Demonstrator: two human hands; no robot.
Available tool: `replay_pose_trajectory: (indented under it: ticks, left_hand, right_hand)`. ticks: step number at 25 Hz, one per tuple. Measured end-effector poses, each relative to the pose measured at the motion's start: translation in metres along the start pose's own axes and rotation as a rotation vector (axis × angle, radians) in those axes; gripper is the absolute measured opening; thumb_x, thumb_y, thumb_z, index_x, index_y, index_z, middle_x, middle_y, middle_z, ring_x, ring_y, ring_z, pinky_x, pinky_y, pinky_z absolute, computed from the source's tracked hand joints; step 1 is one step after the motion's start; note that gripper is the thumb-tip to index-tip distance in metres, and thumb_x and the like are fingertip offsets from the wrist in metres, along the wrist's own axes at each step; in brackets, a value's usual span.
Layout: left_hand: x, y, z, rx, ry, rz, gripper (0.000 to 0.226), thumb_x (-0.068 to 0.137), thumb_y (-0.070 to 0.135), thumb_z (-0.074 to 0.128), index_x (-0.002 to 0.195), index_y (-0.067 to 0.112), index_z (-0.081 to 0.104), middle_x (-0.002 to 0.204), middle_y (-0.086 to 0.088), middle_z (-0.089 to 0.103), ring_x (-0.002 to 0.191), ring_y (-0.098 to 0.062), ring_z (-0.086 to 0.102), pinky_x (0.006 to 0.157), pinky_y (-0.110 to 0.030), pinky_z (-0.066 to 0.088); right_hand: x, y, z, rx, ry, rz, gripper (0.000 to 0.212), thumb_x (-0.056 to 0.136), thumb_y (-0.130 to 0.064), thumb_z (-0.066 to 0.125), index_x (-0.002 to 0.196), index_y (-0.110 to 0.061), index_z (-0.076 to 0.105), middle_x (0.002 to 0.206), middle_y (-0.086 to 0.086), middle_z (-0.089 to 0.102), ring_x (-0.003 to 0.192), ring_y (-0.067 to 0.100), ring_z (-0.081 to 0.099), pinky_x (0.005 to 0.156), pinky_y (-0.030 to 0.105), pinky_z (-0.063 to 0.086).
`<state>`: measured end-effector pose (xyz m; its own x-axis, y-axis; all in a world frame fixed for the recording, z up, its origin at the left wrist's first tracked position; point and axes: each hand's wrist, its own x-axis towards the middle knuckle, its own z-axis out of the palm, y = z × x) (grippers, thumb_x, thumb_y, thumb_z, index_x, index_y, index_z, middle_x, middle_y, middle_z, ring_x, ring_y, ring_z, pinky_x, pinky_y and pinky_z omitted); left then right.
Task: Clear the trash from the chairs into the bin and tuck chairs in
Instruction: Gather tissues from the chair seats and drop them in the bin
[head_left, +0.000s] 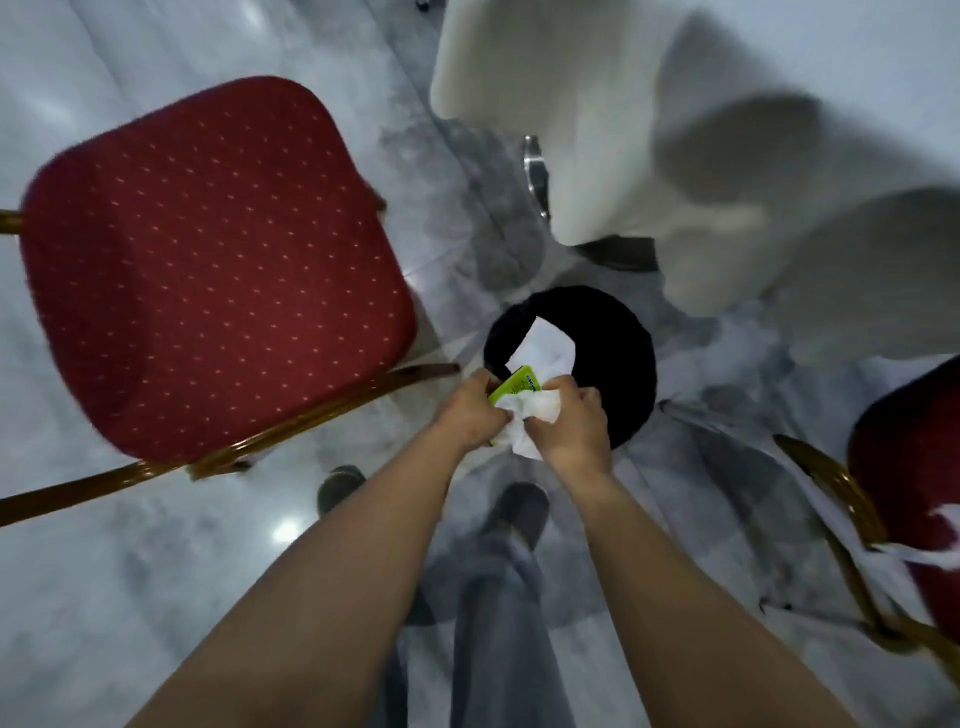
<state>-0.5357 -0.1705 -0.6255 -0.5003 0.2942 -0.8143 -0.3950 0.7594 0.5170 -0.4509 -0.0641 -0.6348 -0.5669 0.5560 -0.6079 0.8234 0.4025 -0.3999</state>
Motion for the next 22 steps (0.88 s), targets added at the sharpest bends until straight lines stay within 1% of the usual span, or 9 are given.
replay_pose_trajectory:
  ticks: [2, 5, 7, 9, 11, 15, 19, 20, 22]
  left_hand:
    - [0.015, 0.002, 0.037, 0.018, 0.0, -0.004, 0.028, 0.084, 0.008, 0.064, 0.109, 0.015, 0.054, 0.108, -0.018, 0.063, 0.093, -0.033, 0.066, 0.075, -0.051, 0.058]
    - [0.04, 0.007, 0.073, 0.053, 0.051, 0.0, 0.036, 0.084, 0.011, 0.063, 0.119, 0.013, 0.054, 0.116, -0.018, 0.063, 0.103, -0.035, 0.063, 0.083, -0.048, 0.056]
    - [0.051, 0.011, 0.077, 0.045, 0.062, -0.002, 0.044, 0.087, 0.013, 0.063, 0.129, 0.012, 0.053, 0.124, -0.016, 0.062, 0.111, -0.033, 0.06, 0.092, -0.043, 0.052]
    - [0.061, 0.015, 0.078, 0.019, 0.025, -0.017, 0.055, 0.091, 0.019, 0.064, 0.141, 0.01, 0.045, 0.135, -0.013, 0.056, 0.123, -0.03, 0.054, 0.103, -0.039, 0.045]
    - [0.067, 0.018, 0.077, 0.021, -0.009, -0.026, 0.056, 0.094, 0.026, 0.06, 0.144, 0.009, 0.042, 0.14, -0.011, 0.052, 0.13, -0.029, 0.049, 0.108, -0.038, 0.041]
    - [0.056, 0.021, 0.071, 0.101, 0.003, -0.007, 0.055, 0.1, 0.029, 0.048, 0.15, 0.01, 0.033, 0.151, -0.011, 0.041, 0.139, -0.027, 0.039, 0.113, -0.034, 0.032]
    - [0.027, 0.028, 0.072, 0.382, 0.036, 0.07, 0.053, 0.103, 0.034, 0.039, 0.151, 0.013, 0.03, 0.152, -0.014, 0.039, 0.138, -0.032, 0.038, 0.109, -0.037, 0.034]
    - [0.017, 0.033, 0.074, 0.456, 0.049, 0.094, 0.053, 0.103, 0.035, 0.037, 0.151, 0.013, 0.029, 0.153, -0.014, 0.036, 0.14, -0.032, 0.035, 0.11, -0.039, 0.032]
    - [-0.005, 0.044, 0.082, 0.636, 0.057, 0.18, 0.054, 0.104, 0.035, 0.033, 0.152, 0.013, 0.025, 0.158, -0.013, 0.026, 0.146, -0.03, 0.023, 0.116, -0.041, 0.024]
  right_hand:
    - [0.015, 0.031, -0.004, -0.009, -0.013, 0.013, 0.049, 0.078, -0.022, 0.073, 0.123, -0.018, 0.057, 0.123, 0.015, 0.049, 0.113, 0.036, 0.052, 0.097, 0.042, 0.046]
    - [0.046, 0.066, -0.007, -0.031, -0.01, 0.018, 0.061, 0.081, -0.028, 0.073, 0.136, -0.02, 0.048, 0.133, 0.015, 0.045, 0.121, 0.037, 0.048, 0.098, 0.041, 0.045]
    - [0.063, 0.076, -0.008, -0.05, -0.009, -0.003, 0.077, 0.081, -0.04, 0.074, 0.146, -0.023, 0.037, 0.142, 0.014, 0.041, 0.128, 0.036, 0.044, 0.101, 0.043, 0.043]
    - [0.078, 0.086, -0.009, -0.035, -0.019, -0.014, 0.085, 0.082, -0.046, 0.072, 0.152, -0.025, 0.028, 0.152, 0.011, 0.035, 0.137, 0.033, 0.037, 0.108, 0.046, 0.039]
    - [0.083, 0.091, -0.009, -0.003, -0.009, -0.025, 0.082, 0.087, -0.044, 0.068, 0.154, -0.022, 0.026, 0.156, 0.01, 0.032, 0.142, 0.03, 0.033, 0.111, 0.046, 0.036]
    - [0.065, 0.093, -0.014, 0.028, 0.001, -0.069, 0.071, 0.095, -0.035, 0.06, 0.154, -0.012, 0.027, 0.158, 0.012, 0.032, 0.145, 0.026, 0.03, 0.116, 0.039, 0.03]
    - [0.04, 0.098, -0.029, -0.008, 0.009, -0.052, 0.065, 0.101, -0.036, 0.047, 0.155, -0.009, 0.023, 0.162, 0.01, 0.025, 0.15, 0.024, 0.021, 0.119, 0.037, 0.026]
    - [0.032, 0.101, -0.037, -0.026, 0.027, -0.046, 0.064, 0.102, -0.036, 0.044, 0.155, -0.009, 0.022, 0.162, 0.01, 0.024, 0.15, 0.024, 0.02, 0.119, 0.037, 0.025]
    - [0.012, 0.111, -0.056, -0.053, 0.07, -0.023, 0.062, 0.103, -0.037, 0.04, 0.155, -0.01, 0.022, 0.163, 0.011, 0.022, 0.15, 0.025, 0.019, 0.12, 0.036, 0.021]
